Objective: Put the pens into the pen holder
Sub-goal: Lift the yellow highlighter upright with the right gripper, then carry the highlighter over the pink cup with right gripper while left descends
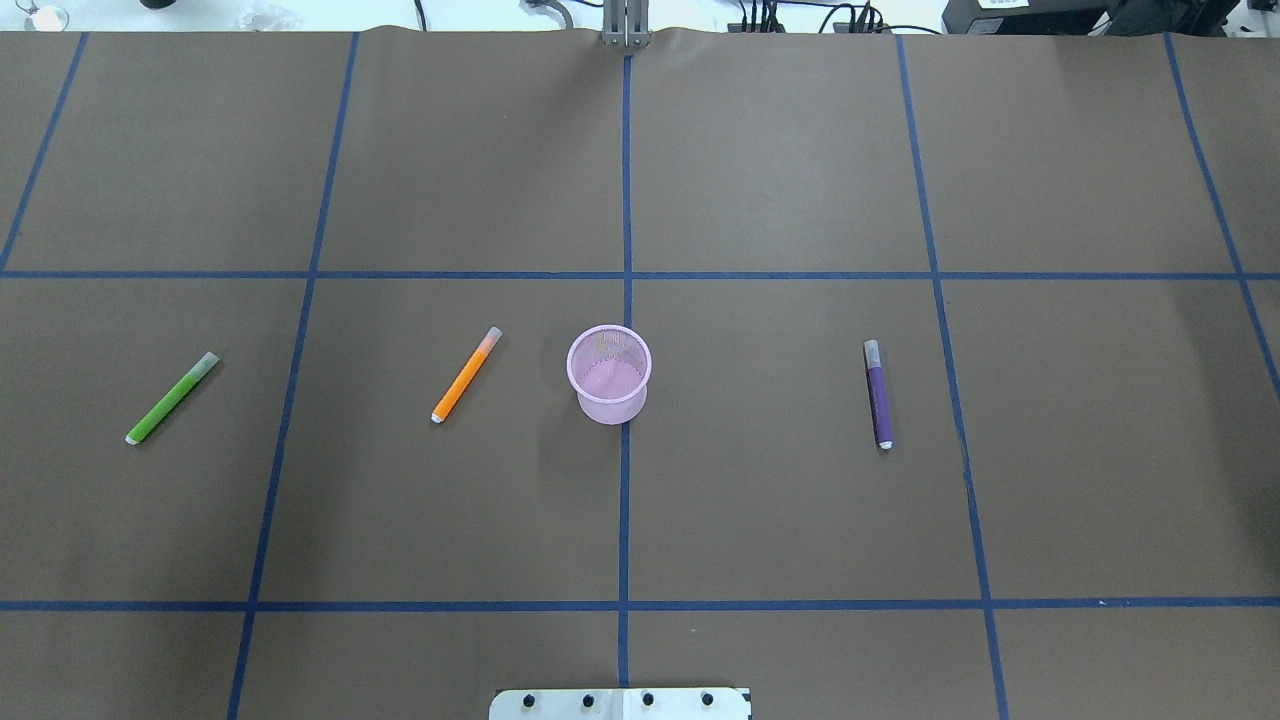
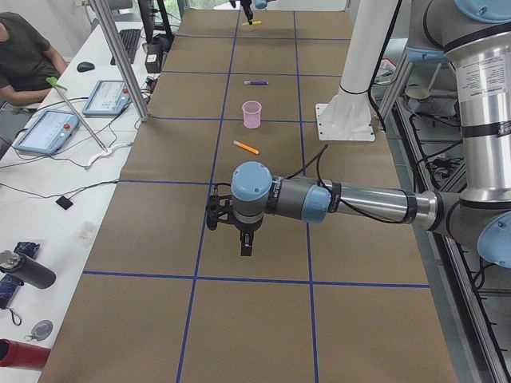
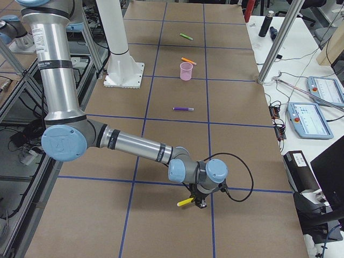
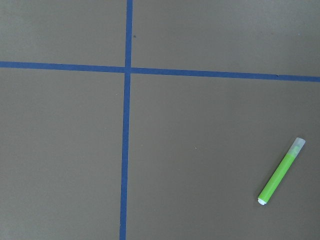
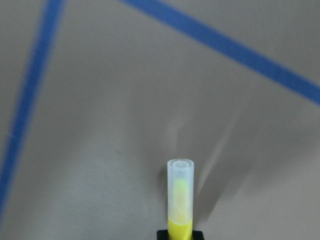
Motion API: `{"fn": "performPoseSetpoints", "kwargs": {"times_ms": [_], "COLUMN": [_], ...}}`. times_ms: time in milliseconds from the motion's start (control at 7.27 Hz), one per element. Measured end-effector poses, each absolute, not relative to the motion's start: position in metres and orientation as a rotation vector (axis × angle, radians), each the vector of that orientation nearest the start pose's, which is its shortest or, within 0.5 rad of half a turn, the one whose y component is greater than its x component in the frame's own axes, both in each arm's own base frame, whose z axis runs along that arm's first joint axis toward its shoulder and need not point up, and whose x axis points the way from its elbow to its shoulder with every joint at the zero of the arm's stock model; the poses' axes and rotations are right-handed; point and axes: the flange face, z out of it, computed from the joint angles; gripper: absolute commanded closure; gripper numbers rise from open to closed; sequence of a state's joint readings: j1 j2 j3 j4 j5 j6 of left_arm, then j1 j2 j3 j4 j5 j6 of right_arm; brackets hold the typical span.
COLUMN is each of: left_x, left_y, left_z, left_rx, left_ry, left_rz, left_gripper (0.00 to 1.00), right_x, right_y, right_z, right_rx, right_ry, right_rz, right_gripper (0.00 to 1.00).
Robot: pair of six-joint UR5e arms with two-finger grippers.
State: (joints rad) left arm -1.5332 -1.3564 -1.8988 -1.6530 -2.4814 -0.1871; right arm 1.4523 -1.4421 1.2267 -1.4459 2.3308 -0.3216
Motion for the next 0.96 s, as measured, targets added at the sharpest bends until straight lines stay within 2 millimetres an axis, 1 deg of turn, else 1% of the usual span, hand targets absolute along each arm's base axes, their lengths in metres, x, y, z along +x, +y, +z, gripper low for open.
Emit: {"fn": "performPoseSetpoints", "kwargs": {"times_ms": [138,275,412,550,688,825,962], "left_x": [-0.037,-0.031,-0.016,0.011,0.039,0.067,0.095], "left_y": [-0.411,-0.413,-0.422,-0.433,-0.443,-0.456,-0.47], "left_z": [0.571,0.566,0.556,0.542,0.527,0.509,0.492], "left_rx": [0.078,0.085,0.1,0.112,0.12,0.13,0.149], "left_ry": [0.961,0.997,1.018,1.03,1.039,1.042,1.021], "left_rz": [-0.04,-0.022,0.031,0.108,0.179,0.237,0.288], "left_gripper": [0.0,0.0,0.0,0.0,0.0,0.0,0.01], "right_x": [-0.003,-0.014,-0.036,-0.066,-0.103,-0.146,-0.188], "right_y": [-0.543,-0.552,-0.558,-0.561,-0.559,-0.551,-0.538], "right_z": [0.712,0.672,0.636,0.603,0.573,0.538,0.494], "right_rx": [0.002,0.02,0.044,0.069,0.093,0.11,0.128], "right_ry": [-0.809,-0.838,-0.859,-0.884,-0.922,-0.964,-1.004], "right_rz": [-0.296,-0.219,-0.164,-0.114,-0.066,-0.007,0.055], "right_gripper": [1.0,1.0,1.0,1.0,1.0,1.0,1.0]}}
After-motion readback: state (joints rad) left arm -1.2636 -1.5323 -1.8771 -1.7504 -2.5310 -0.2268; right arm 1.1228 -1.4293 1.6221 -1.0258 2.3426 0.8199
